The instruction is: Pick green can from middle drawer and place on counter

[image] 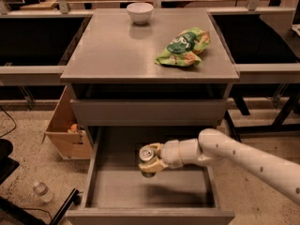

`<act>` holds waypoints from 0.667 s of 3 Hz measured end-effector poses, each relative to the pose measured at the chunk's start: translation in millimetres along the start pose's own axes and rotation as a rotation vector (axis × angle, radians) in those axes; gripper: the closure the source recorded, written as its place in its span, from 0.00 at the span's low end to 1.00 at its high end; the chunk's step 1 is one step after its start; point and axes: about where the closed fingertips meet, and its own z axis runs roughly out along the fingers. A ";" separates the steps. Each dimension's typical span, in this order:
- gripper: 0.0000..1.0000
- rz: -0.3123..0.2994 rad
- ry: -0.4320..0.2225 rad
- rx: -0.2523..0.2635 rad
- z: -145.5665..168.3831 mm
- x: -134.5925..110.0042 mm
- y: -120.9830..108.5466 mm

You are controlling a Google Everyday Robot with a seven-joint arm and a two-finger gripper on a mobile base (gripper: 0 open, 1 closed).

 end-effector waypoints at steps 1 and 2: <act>1.00 0.011 0.025 -0.067 -44.3 -96.1 -2.9; 1.00 -0.009 0.046 -0.066 -87.9 -190.3 -11.7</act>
Offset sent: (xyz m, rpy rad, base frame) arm 0.0424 -0.0258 0.3423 -0.0750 -0.0158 0.0539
